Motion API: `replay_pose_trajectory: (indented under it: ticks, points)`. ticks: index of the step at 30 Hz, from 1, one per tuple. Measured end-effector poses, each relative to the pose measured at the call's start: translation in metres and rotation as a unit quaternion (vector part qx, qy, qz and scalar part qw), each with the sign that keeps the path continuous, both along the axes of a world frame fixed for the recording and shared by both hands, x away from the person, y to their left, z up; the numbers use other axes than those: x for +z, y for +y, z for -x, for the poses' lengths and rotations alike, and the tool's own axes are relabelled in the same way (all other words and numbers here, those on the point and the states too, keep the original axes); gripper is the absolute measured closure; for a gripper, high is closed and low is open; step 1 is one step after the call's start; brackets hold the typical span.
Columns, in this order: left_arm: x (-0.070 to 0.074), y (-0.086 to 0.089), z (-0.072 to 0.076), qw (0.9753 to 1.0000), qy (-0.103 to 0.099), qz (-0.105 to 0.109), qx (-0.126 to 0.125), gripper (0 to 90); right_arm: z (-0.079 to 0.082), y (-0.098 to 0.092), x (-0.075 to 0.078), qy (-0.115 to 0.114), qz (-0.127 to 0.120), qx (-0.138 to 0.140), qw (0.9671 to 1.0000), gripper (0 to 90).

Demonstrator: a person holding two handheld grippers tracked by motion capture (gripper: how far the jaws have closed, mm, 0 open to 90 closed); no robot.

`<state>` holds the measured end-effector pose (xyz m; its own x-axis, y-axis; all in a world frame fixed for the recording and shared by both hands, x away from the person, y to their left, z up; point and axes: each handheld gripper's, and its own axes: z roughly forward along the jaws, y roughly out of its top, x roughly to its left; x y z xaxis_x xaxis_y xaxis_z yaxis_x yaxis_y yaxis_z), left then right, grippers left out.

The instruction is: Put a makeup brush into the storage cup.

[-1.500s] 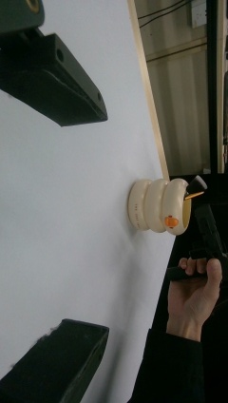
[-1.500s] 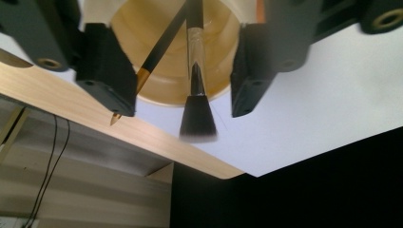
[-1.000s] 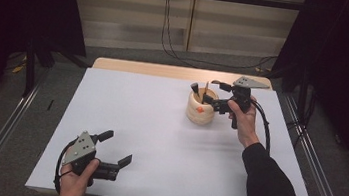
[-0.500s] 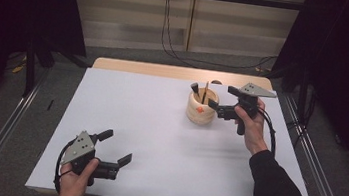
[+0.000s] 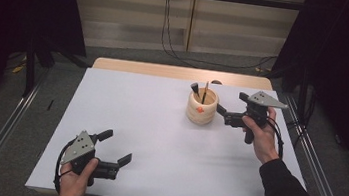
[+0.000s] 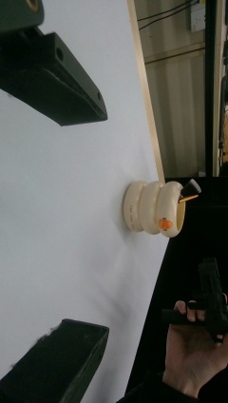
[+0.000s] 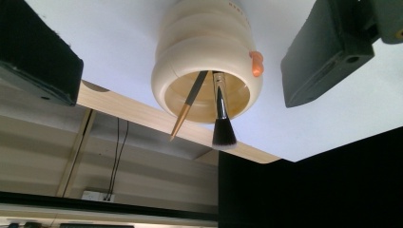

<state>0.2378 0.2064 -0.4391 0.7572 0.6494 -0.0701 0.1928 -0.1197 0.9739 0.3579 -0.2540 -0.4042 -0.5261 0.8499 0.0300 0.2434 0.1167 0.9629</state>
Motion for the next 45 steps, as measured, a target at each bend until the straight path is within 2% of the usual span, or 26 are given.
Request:
replay_pose_trajectory:
  ticks: [2, 4, 12, 13, 19, 22, 26, 28, 32, 34, 38, 45]
  points:
    - [0.000, 0.001, 0.000, 1.0000, -0.001, -0.002, 0.002, 1.4, 0.007, -0.002, 0.000, -0.004, 0.001, -0.006, 1.0000, 0.0]
    - [0.000, 0.000, 0.000, 1.0000, -0.001, 0.000, 0.002, 1.4, 0.012, -0.004, -0.001, 0.002, -0.004, -0.010, 0.9999, 0.0]
    - [0.000, 0.000, 0.000, 1.0000, 0.000, 0.000, 0.003, 1.4, 0.031, -0.012, -0.004, -0.008, 0.014, -0.028, 0.9995, 0.0]
    - [0.000, 0.000, 0.001, 1.0000, -0.001, 0.002, 0.004, 1.4, 0.034, -0.013, -0.005, -0.010, 0.005, -0.033, 0.9994, 0.0]
    - [0.000, 0.001, 0.001, 1.0000, -0.003, -0.004, 0.002, 1.4, 0.056, -0.022, -0.010, 0.002, -0.002, -0.039, 0.9993, 0.0]
    - [0.000, -0.001, 0.001, 0.9999, -0.002, 0.012, 0.007, 1.5, 0.064, -0.026, -0.013, 0.002, -0.001, -0.045, 0.9990, 0.0]
    - [0.000, -0.001, 0.002, 0.9998, 0.000, 0.016, 0.010, 1.5, 0.077, -0.034, -0.016, 0.009, -0.004, -0.047, 0.9988, 0.0]
    - [0.001, 0.001, 0.001, 1.0000, -0.005, 0.003, 0.004, 1.5, 0.084, -0.038, -0.019, 0.013, 0.000, -0.050, 0.9987, 0.0]
    - [0.001, 0.001, 0.002, 1.0000, -0.003, 0.000, 0.009, 1.4, 0.098, -0.048, -0.025, 0.019, 0.000, -0.055, 0.9983, 0.0]
    - [0.000, 0.000, 0.002, 0.9998, 0.000, 0.013, 0.016, 1.3, 0.105, -0.050, -0.027, 0.018, 0.002, -0.060, 0.9980, 0.0]
    - [0.000, 0.001, 0.002, 0.9998, -0.002, 0.012, 0.016, 1.3, 0.119, -0.052, -0.029, 0.020, 0.005, -0.061, 0.9979, 0.0]
    - [0.001, 0.001, 0.003, 0.9998, -0.002, 0.015, 0.013, 1.3, 0.135, -0.056, -0.032, 0.019, 0.001, -0.072, 0.9973, 0.0]
